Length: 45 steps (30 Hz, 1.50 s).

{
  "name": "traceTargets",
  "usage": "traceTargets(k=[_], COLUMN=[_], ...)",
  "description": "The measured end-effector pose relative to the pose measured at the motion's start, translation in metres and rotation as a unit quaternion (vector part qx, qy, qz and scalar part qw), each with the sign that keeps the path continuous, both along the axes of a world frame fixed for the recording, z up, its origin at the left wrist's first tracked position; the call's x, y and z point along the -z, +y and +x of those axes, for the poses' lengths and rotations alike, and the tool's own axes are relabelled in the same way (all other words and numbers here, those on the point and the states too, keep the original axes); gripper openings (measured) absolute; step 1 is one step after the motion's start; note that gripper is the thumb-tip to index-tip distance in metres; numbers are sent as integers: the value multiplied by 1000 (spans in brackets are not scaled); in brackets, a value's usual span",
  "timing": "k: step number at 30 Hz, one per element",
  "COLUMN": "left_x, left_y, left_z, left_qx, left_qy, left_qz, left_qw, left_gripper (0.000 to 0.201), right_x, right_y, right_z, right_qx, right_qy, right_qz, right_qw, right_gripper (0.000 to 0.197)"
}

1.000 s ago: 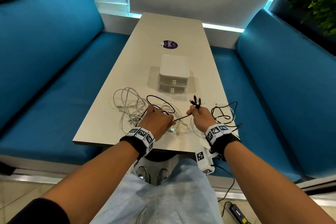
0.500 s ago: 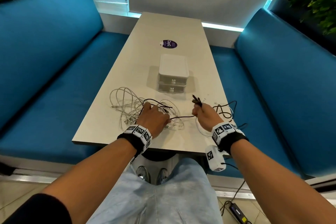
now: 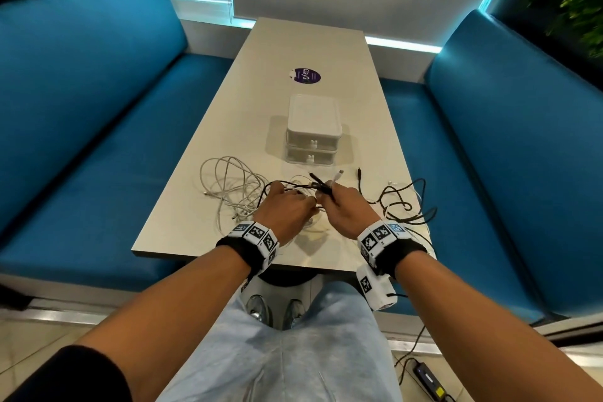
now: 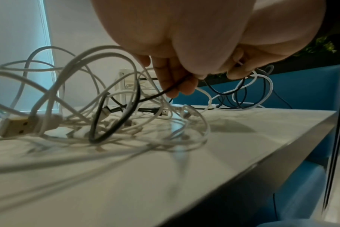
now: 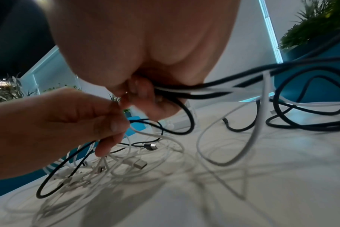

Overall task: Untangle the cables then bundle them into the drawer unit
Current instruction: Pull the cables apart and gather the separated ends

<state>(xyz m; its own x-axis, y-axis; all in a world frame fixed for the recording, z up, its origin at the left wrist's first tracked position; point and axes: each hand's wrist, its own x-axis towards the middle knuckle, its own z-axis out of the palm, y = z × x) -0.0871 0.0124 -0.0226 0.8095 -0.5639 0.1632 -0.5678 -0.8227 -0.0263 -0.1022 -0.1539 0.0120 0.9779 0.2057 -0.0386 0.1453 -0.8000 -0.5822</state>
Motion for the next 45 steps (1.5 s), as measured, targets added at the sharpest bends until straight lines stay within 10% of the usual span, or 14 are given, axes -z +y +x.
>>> traceTargets(k=[11, 20, 35, 45], left_x=[8, 5, 1, 15], left_y=[3, 38, 7, 11], left_z=[6, 16, 4, 10], left_qx=[-3, -26, 1, -16], left_qy=[42, 51, 94, 128], left_qz=[30, 38, -35, -32], left_qw=[999, 998, 995, 991], left_gripper=[28, 15, 27, 22], right_x=[8, 3, 24, 25], right_y=[-13, -74, -9, -56], right_z=[-1, 4, -3, -2], right_qx=[-43, 78, 16, 135], right_qy=[52, 56, 15, 44], right_qz=[-121, -216, -101, -192], right_qw=[990, 972, 995, 971], right_gripper=[20, 27, 34, 25])
